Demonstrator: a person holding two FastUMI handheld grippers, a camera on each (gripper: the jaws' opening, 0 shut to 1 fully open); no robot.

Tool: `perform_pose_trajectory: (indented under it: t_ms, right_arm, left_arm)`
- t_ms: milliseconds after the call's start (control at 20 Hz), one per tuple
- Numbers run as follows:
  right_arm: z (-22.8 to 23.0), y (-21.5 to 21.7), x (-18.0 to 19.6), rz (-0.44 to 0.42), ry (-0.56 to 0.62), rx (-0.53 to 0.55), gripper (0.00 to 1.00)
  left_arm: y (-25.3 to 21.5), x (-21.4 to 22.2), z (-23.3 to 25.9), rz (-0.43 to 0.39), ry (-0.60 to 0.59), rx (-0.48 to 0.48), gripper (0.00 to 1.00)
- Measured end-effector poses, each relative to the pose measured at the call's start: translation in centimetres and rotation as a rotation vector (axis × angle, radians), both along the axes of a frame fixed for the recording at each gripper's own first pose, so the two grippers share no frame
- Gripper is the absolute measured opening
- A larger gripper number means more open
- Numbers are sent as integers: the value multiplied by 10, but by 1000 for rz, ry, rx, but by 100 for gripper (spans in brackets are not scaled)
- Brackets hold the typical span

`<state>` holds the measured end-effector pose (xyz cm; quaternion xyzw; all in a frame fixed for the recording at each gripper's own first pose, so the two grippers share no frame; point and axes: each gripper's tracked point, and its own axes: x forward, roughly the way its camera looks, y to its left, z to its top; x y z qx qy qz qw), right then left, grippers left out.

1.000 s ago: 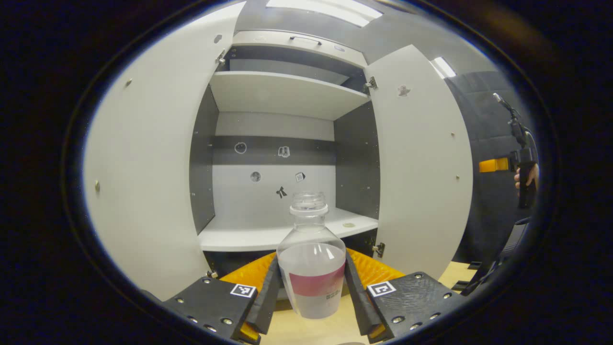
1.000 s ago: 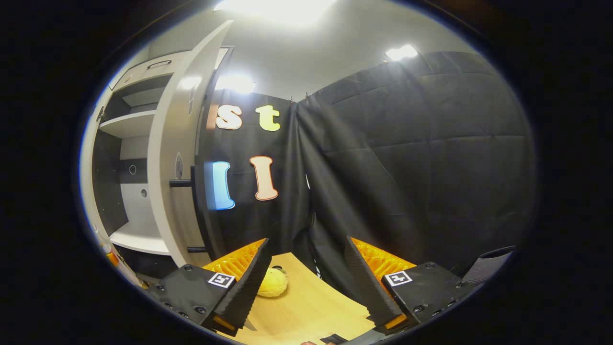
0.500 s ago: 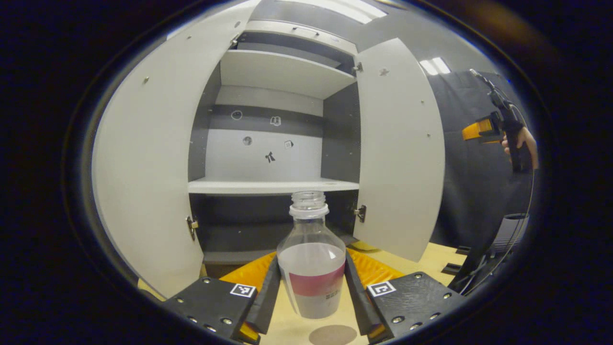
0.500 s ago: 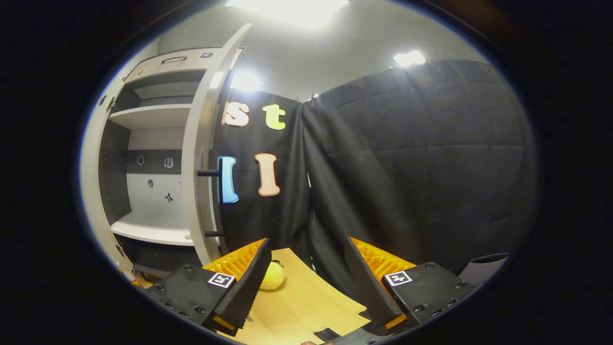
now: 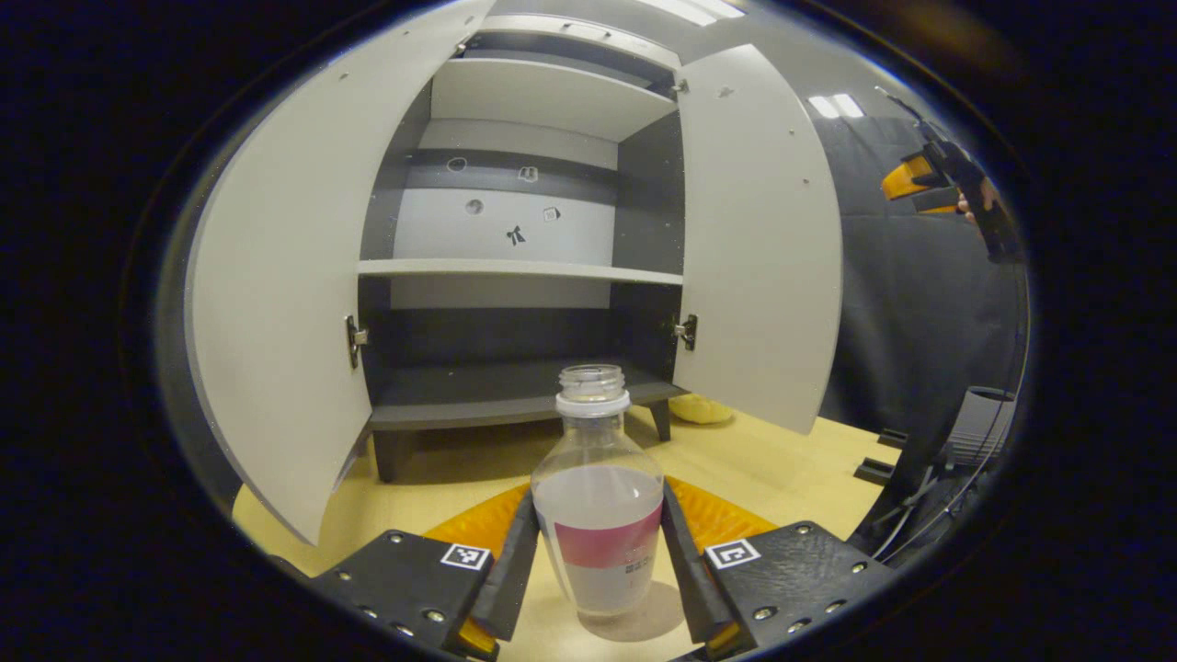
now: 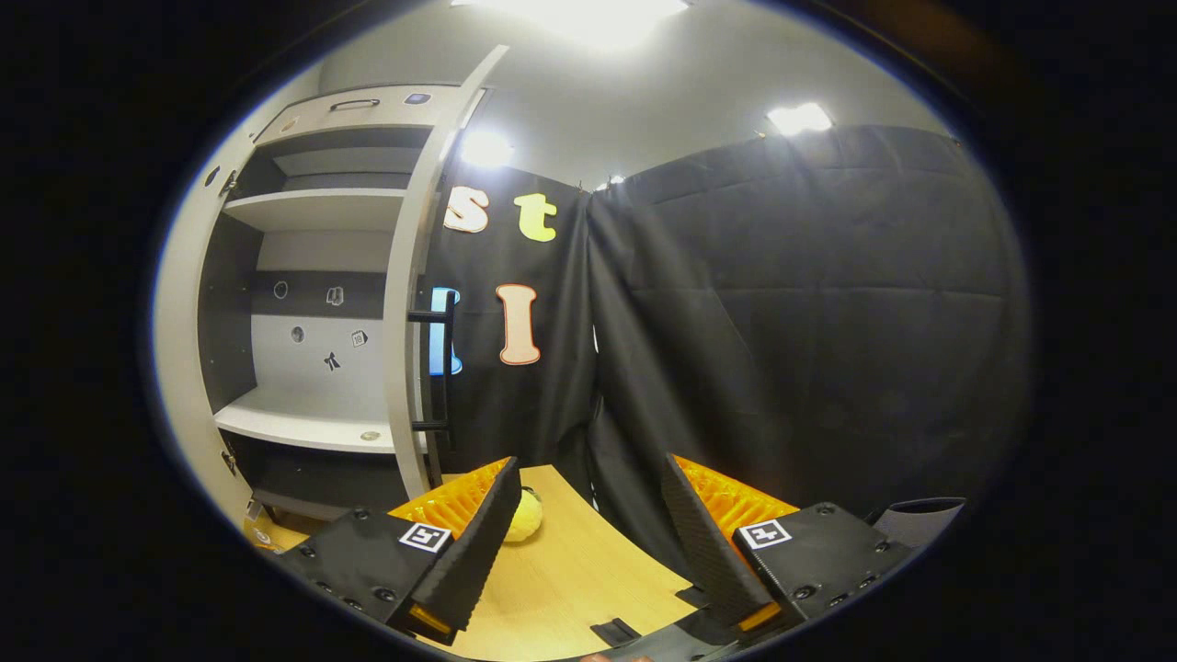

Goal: Grasp the bottle in the cabinet with the left hand and place it on the coaster, then close the right door with the right hand and the left door with the left hand.

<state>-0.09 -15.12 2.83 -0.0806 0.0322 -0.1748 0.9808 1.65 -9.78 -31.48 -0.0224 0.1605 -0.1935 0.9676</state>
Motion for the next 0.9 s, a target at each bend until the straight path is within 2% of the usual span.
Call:
perform_pose_trajectory:
  t_ms: [450,500,750,800,850,900]
  right_arm:
    - [-21,-2,-16,-30,93,61,98]
    - [-22,-3,-18,-37,91,72,93]
    - [-29,0,-19,-43,114,87,98]
    - [-31,0,-17,-46,114,104,93]
    - [-33,-1,-17,-48,115,116,93]
    - [-37,-1,-17,-51,119,119,98]
  left_arm:
    - [-25,-13,-33,-46,-26,5,70]
    - [-26,-15,-35,-45,-31,7,70]
    - [-30,-26,-39,-38,-33,6,71]
    - [-30,-29,-38,-43,-37,11,71]
    - [-30,-29,-38,-46,-37,20,71]
    - [-30,-30,-39,-50,-36,25,71]
